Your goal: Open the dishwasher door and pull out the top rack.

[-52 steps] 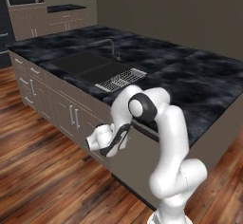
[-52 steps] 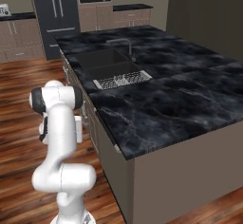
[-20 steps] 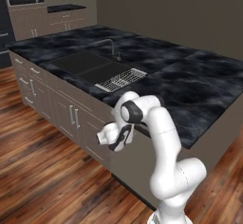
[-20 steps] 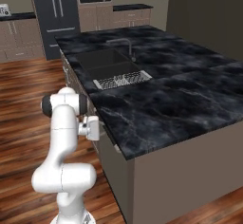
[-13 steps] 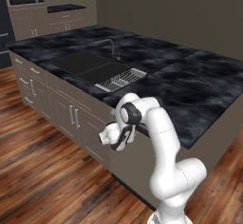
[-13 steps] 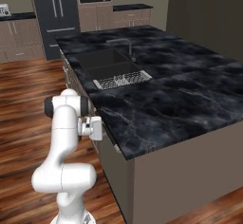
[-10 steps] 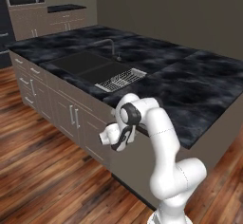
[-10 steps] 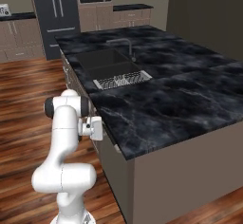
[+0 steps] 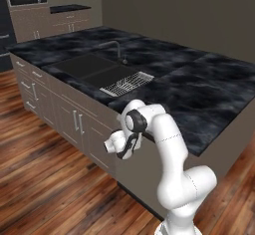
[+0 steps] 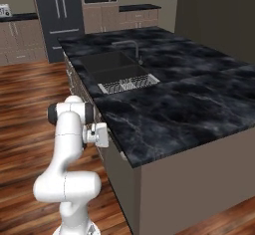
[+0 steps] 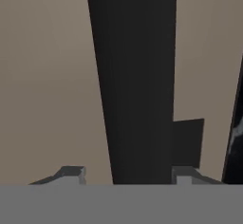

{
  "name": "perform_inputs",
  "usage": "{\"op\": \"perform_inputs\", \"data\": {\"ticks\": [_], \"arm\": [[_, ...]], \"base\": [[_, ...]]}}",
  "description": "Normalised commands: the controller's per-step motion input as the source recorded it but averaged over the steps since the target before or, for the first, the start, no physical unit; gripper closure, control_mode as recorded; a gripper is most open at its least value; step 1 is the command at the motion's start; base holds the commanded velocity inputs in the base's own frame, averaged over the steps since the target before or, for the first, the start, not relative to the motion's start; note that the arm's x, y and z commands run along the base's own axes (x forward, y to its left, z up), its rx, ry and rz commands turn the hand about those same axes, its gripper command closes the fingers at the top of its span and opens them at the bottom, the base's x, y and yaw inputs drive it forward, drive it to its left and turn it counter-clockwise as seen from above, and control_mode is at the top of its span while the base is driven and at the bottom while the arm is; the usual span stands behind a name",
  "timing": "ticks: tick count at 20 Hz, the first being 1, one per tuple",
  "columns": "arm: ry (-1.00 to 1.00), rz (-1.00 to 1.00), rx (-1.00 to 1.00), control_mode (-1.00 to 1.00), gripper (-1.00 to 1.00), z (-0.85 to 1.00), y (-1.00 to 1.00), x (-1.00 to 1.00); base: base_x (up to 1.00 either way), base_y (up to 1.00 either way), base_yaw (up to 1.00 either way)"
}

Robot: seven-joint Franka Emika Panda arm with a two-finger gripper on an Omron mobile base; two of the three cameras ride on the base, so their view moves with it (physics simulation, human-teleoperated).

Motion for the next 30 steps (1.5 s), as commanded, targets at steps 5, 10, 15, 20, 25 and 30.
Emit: {"op": "perform_inputs", "data": {"ticks": [5, 10, 15, 20, 25, 30], "arm": [[-0.06, 0.0, -0.03, -1.0, 1.0, -0.14, 0.19, -0.17], [-0.04, 0.0, -0.03, -1.0, 1.0, -0.11, 0.6, -0.55], [-0.01, 0.0, -0.01, -1.0, 1.0, -0.12, 0.77, -0.7], [0.0, 0.0, 0.0, -1.0, 1.0, -0.15, 0.68, -0.65], [0.0, 0.0, 0.0, -1.0, 1.0, -0.16, 0.64, -0.57], [0.0, 0.0, 0.0, -1.0, 1.0, -0.17, 0.61, -0.58]], "base": [[0.0, 0.0, 0.0], [0.0, 0.0, 0.0], [0.0, 0.0, 0.0], [0.0, 0.0, 0.0], [0.0, 0.0, 0.0], [0.0, 0.0, 0.0]]}}
